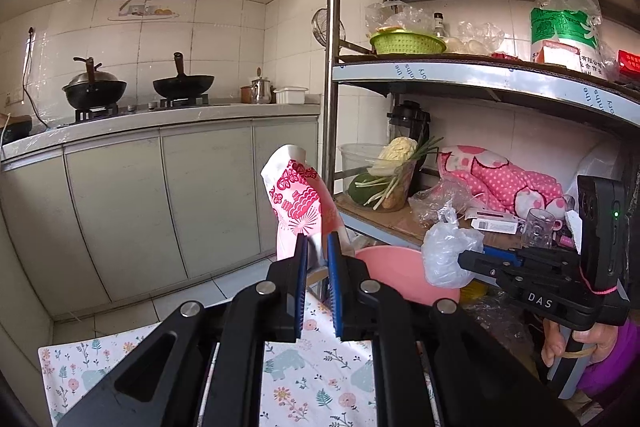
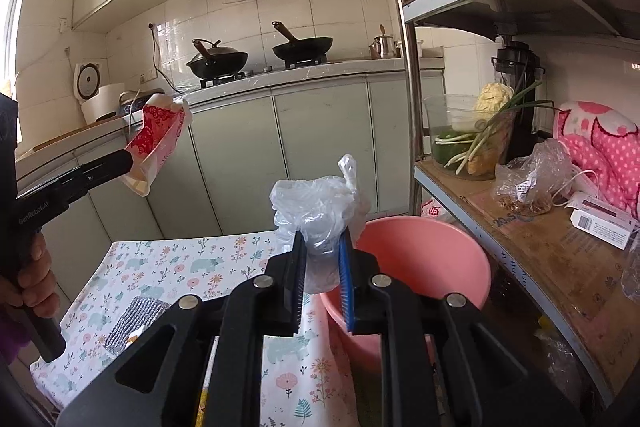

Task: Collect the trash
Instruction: 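Drop the white plastic bag into the bucket while the left tool carries the carton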

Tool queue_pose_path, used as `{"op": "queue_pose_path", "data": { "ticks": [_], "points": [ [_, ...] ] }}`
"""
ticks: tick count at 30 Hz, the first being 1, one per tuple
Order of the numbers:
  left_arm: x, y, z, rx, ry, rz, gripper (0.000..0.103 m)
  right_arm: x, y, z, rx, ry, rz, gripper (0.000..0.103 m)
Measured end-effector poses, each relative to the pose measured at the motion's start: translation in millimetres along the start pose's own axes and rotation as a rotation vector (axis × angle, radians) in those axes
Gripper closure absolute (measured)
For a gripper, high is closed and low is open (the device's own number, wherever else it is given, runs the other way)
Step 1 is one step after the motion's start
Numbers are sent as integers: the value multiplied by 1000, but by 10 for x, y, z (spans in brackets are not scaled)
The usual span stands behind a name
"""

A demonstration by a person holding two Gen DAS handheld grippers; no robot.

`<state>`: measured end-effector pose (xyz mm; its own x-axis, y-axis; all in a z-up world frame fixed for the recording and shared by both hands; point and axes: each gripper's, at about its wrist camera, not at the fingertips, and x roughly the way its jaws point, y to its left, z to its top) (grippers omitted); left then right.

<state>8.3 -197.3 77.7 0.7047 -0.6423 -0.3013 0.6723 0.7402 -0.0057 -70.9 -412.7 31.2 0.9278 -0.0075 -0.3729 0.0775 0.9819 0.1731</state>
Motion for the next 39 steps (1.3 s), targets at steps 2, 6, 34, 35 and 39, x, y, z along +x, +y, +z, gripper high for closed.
{"op": "queue_pose_path", "data": {
  "ticks": [2, 6, 34, 35, 39],
  "points": [
    [117, -73, 7, 11, 9, -20, 94, 45, -71, -12, 14, 7, -10, 87],
    [353, -191, -11, 27, 33, -53, 94, 130, -200, -58, 42, 19, -30, 87],
    [1695, -516, -462, -3, 293, -187, 102, 963, -749, -570, 178, 168, -119, 87],
    [1679, -492, -466, -11, 303, -196, 100, 961, -748, -561, 174, 163, -122, 87],
    [1607, -353, -481, -64, 368, -257, 79, 1032, -739, -538, 164, 211, -111, 87]
  ]
}}
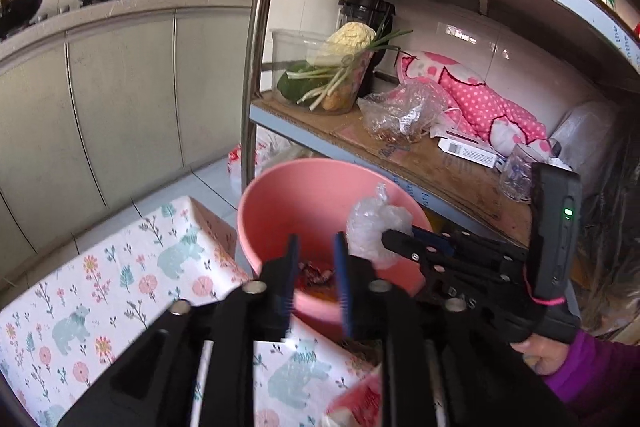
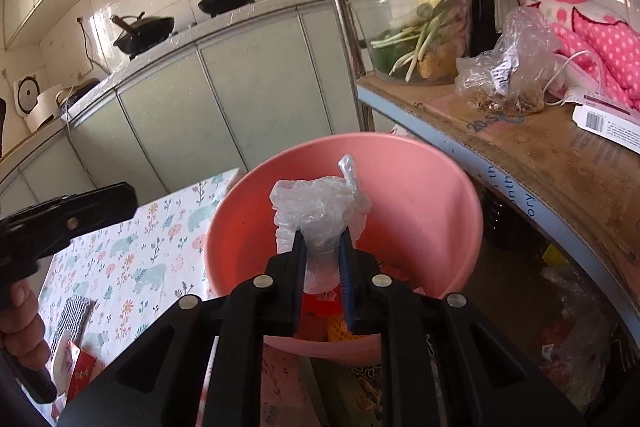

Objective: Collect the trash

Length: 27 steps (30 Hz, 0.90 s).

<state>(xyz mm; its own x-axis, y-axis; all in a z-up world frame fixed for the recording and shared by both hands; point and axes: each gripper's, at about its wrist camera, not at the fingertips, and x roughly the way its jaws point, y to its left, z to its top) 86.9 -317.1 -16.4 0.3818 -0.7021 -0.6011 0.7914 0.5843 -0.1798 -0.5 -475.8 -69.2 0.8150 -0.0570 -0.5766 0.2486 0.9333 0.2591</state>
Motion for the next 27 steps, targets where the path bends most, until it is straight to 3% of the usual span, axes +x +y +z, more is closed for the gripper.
{"op": "queue_pose_path", "data": {
  "ticks": [3, 7, 13, 17, 22, 27],
  "points": [
    [-49, 63, -56, -47, 63, -73, 70, 62, -18, 4, 13, 40, -13, 84],
    [-86, 19, -194, -16, 153, -146, 69, 104, -61, -9, 45, 87, -7, 71],
    [9, -133, -493, 117, 295, -163, 69, 23, -45, -8, 36, 91, -1, 67],
    [101, -165, -683, 155, 368, -156, 69, -58, -30, 14, 33, 80, 2, 67],
    [-14, -198, -781, 167, 333, -178, 69, -145, -17, 11, 32, 69, 8, 67],
    [-104, -266, -893, 197, 351, -189, 74, -206, -2, -2, 34, 63, 14, 67]
  ]
}}
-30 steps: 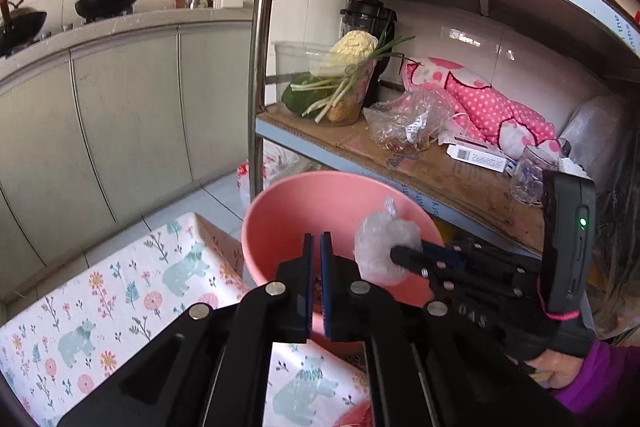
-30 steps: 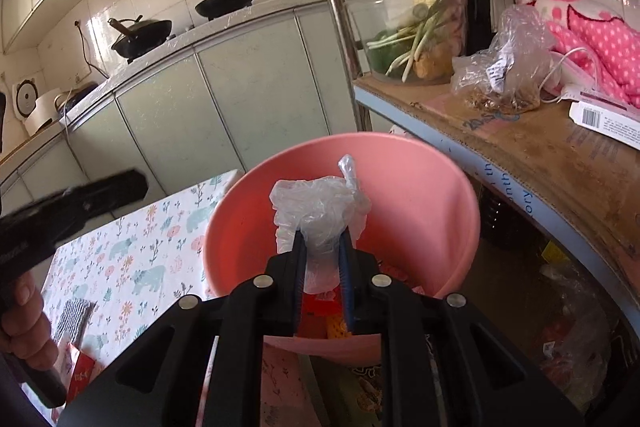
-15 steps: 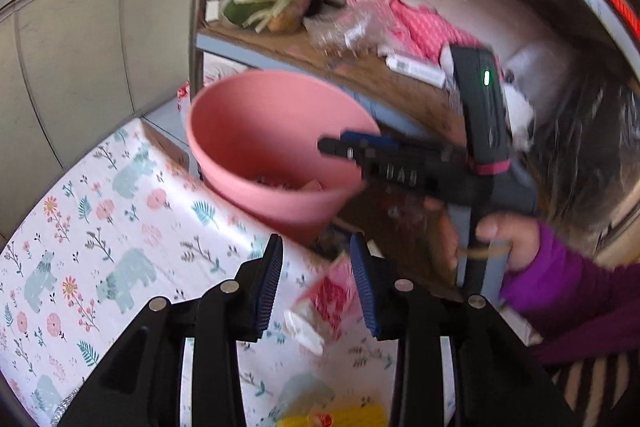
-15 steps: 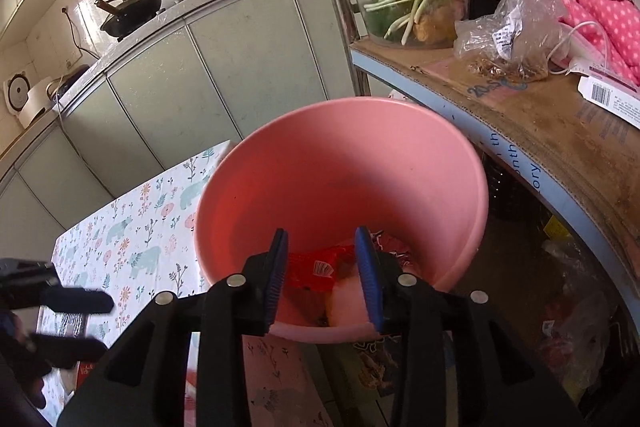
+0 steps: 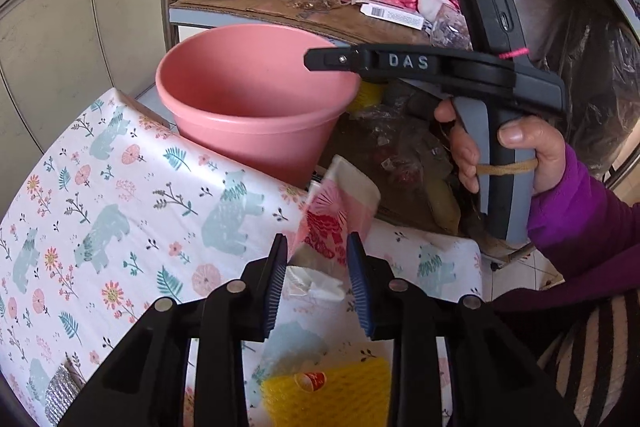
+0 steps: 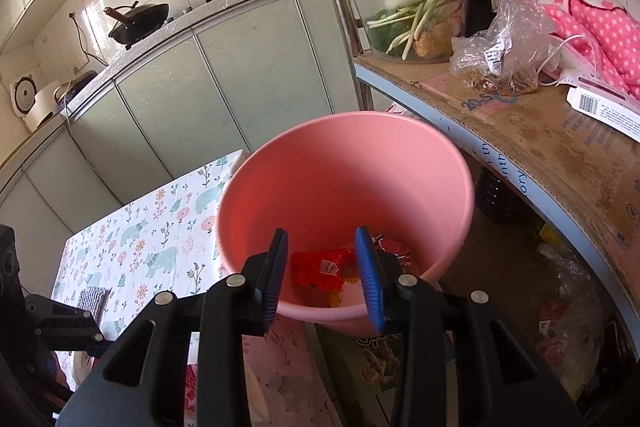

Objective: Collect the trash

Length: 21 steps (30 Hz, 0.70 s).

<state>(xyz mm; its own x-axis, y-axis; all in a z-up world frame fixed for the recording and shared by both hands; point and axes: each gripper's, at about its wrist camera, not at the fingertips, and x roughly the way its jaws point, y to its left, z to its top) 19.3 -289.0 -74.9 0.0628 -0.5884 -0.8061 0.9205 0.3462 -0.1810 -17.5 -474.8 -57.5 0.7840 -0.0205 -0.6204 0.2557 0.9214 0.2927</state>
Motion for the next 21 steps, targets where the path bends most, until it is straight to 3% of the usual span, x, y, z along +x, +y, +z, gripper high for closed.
{"op": "queue_pose_path", "data": {
  "ticks": [4, 11, 15, 18, 21],
  "points": [
    [-15, -107, -90, 28, -4, 18, 78, -65, 6, -28, -4, -7, 2, 67],
    [62, -65, -74, -59, 15, 23, 75, -133, 32, -57, -12, -11, 3, 67],
    [67, -83, -89, -42, 7, 1, 75, -155, 44, -63, -14, -11, 7, 67],
    [21, -138, -97, -1, -25, 14, 83, -159, 56, -65, -15, -11, 13, 67],
    [-70, -187, -83, 7, -70, 21, 97, -189, 84, -63, -20, -22, 21, 67]
  ]
}}
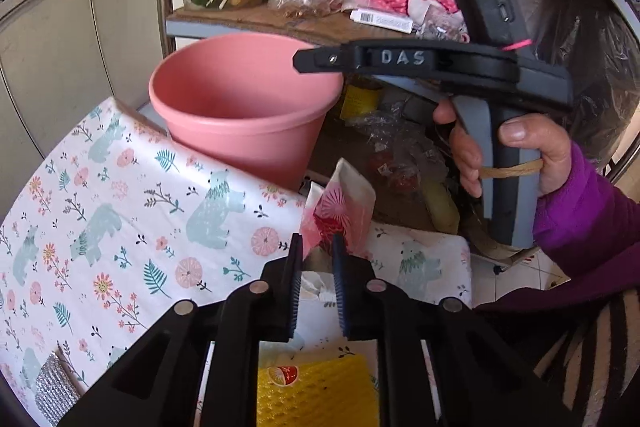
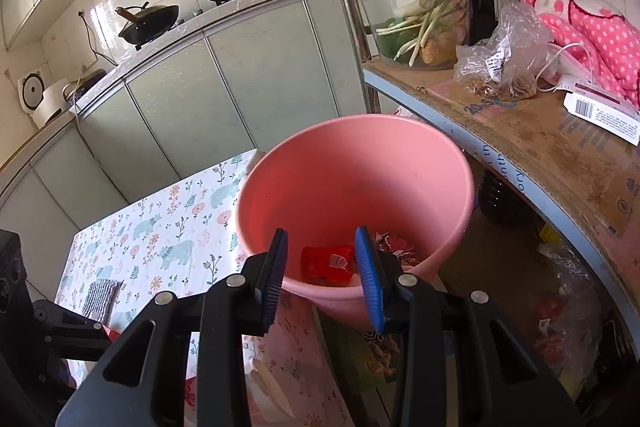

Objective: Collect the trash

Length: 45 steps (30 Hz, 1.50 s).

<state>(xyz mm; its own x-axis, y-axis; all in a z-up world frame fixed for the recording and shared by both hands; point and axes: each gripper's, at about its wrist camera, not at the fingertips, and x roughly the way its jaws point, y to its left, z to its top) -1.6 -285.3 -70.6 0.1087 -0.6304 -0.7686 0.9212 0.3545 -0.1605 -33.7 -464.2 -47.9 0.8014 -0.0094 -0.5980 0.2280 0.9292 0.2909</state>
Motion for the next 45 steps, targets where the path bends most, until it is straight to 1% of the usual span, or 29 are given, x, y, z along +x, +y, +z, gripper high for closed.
{"op": "queue_pose_path", "data": {
  "ticks": [1, 2, 4, 9, 10, 13, 15, 16, 18, 20, 22, 24, 25, 28, 30, 31, 36, 37, 39, 40, 43, 45],
  "points": [
    [-28, -6, 4, 1, -9, 0, 102, -8, 6, 2, -2, -4, 1, 67],
    [-54, -12, 8, 3, -22, 13, 103, -14, 7, 5, -3, -6, 3, 67],
    [-98, -3, 13, -1, -38, 23, 103, -24, 13, 9, -4, -8, 6, 67],
    [-133, 94, 19, -59, -29, -3, 103, -62, 22, 5, -8, -4, 11, 67],
    [-133, 130, 21, -80, -23, 0, 100, -67, 25, -1, -9, -3, 10, 67],
    [-76, 213, 4, -152, 32, -13, 82, -74, 27, -17, -11, 1, 7, 67],
    [-15, 240, -24, -195, 74, -43, 82, -75, 25, -21, -11, 1, 7, 67],
    [10, 231, -34, -198, 84, -47, 82, -78, 26, -25, -10, 1, 7, 67],
    [39, 203, -52, -188, 83, -45, 81, -77, 27, -26, -12, 3, 8, 67],
    [72, 188, -52, -192, 92, -55, 71, -78, 33, -32, -15, 3, 7, 67],
    [108, 157, -47, -190, 103, -68, 70, -79, 35, -36, -16, 2, 8, 67],
    [123, 106, -53, -166, 104, -67, 70, -82, 36, -41, -15, 2, 8, 67],
    [124, 72, -60, -150, 96, -67, 71, -84, 36, -42, -15, 2, 7, 67],
    [98, -18, -95, -95, 58, -57, 78, -82, 37, -40, -17, 3, 8, 67],
    [79, -51, -99, -72, 49, -53, 79, -83, 39, -39, -16, 1, 7, 67],
    [65, -77, -102, -55, 43, -44, 82, -86, 39, -40, -16, 0, 8, 67],
    [-66, -153, -64, -16, -18, -30, 86, -108, 54, -35, -19, -8, 12, 67],
    [-90, -154, -51, -13, -29, -25, 103, -118, 54, -35, -19, -11, 13, 67],
    [-144, -136, -19, -21, -50, -3, 103, -132, 51, -26, -19, -17, 16, 67],
    [-166, -114, -9, -26, -53, -8, 103, -135, 50, -24, -19, -17, 16, 67],
    [-217, -58, 8, -34, -65, 8, 103, -139, 43, -19, -20, -14, 22, 67],
    [-213, 9, 24, -69, -43, -22, 103, -145, 44, -32, -22, 5, 38, 67]
  ]
}}
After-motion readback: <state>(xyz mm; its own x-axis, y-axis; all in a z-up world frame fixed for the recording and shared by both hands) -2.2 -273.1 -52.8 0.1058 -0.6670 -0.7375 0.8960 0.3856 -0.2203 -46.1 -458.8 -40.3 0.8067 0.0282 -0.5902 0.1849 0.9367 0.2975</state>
